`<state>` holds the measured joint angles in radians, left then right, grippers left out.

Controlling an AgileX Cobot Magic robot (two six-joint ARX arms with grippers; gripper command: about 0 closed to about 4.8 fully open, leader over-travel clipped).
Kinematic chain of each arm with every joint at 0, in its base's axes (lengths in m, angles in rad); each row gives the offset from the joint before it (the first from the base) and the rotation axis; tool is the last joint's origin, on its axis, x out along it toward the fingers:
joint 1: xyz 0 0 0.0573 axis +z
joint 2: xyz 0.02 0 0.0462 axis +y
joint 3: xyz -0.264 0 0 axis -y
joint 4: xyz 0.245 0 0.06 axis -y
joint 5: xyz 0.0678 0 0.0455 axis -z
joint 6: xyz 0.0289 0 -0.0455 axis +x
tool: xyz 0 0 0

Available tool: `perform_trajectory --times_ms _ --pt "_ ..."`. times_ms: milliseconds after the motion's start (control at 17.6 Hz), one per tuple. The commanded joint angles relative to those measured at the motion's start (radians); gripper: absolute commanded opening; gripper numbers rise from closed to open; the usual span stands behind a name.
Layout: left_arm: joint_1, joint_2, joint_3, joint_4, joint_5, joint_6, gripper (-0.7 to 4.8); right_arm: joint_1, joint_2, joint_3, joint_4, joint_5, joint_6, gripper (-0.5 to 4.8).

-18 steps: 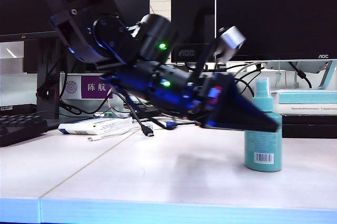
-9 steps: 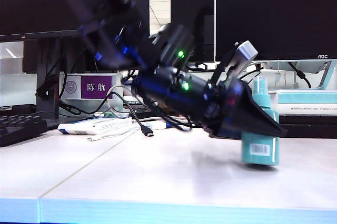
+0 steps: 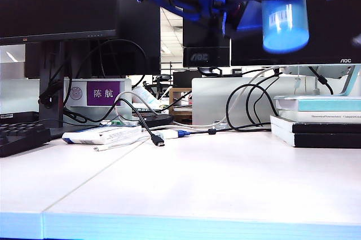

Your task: Pick up the sprayer with the left hand and remove the lid with the right hand then place it on the table.

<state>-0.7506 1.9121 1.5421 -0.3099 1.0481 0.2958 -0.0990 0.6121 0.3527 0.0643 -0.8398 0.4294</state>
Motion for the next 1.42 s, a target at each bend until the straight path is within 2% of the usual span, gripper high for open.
perform_trajectory --times_ms 57,170,227,284,511,624,681,795,851,908,965,1022,1078,1192,1419 --pt "0.013 0.044 -0.003 -0.124 -0.014 0.037 0.19 0.0 -0.003 0.006 0.048 -0.077 0.021 4.79" --pt "0.013 0.071 -0.002 -0.253 0.001 0.128 0.19 0.001 -0.003 0.006 0.049 -0.088 0.039 4.79" --pt "0.008 0.071 -0.002 -0.281 0.053 0.158 0.2 0.002 -0.002 0.006 0.049 -0.11 0.044 4.79" --pt "-0.007 0.07 0.002 -0.271 0.127 0.164 0.2 0.016 -0.002 0.006 0.048 -0.125 0.05 4.79" --pt "-0.027 0.073 0.002 -0.241 0.164 0.15 0.19 0.113 -0.002 0.006 0.055 -0.119 0.05 4.79" --pt "-0.065 0.078 0.002 -0.242 0.203 0.138 0.2 0.176 -0.001 0.006 0.068 -0.068 0.05 4.79" --pt "-0.088 0.078 0.002 -0.242 0.205 0.138 0.2 0.177 -0.001 0.006 0.068 -0.063 0.05 4.44" --pt "-0.102 0.078 0.002 -0.242 0.207 0.138 0.2 0.176 -0.001 0.006 0.068 -0.052 0.05 2.24" --pt "-0.111 0.078 0.002 -0.242 0.205 0.138 0.21 0.175 -0.001 0.006 0.068 -0.052 0.049 1.89" --pt "-0.111 0.078 0.002 -0.24 0.205 0.138 0.21 0.175 -0.001 0.006 0.068 -0.053 0.049 1.27" --pt "-0.111 0.078 0.002 -0.24 0.205 0.137 0.21 0.175 -0.001 0.006 0.068 -0.053 0.047 0.26" --pt "-0.111 0.078 0.002 -0.237 0.205 0.13 0.21 0.174 -0.001 0.006 0.068 -0.053 0.041 -0.06" --pt "-0.111 0.078 0.002 -0.23 0.196 0.125 0.22 0.174 -0.001 0.006 0.069 -0.048 0.041 -0.06" --pt "-0.108 0.076 0.002 -0.18 0.093 0.079 0.26 0.173 -0.002 0.006 0.068 -0.036 0.038 -0.06" --pt "-0.058 0.074 0.023 -0.114 0.098 -0.006 0.26 0.172 -0.002 0.006 0.068 -0.003 0.037 -0.06"
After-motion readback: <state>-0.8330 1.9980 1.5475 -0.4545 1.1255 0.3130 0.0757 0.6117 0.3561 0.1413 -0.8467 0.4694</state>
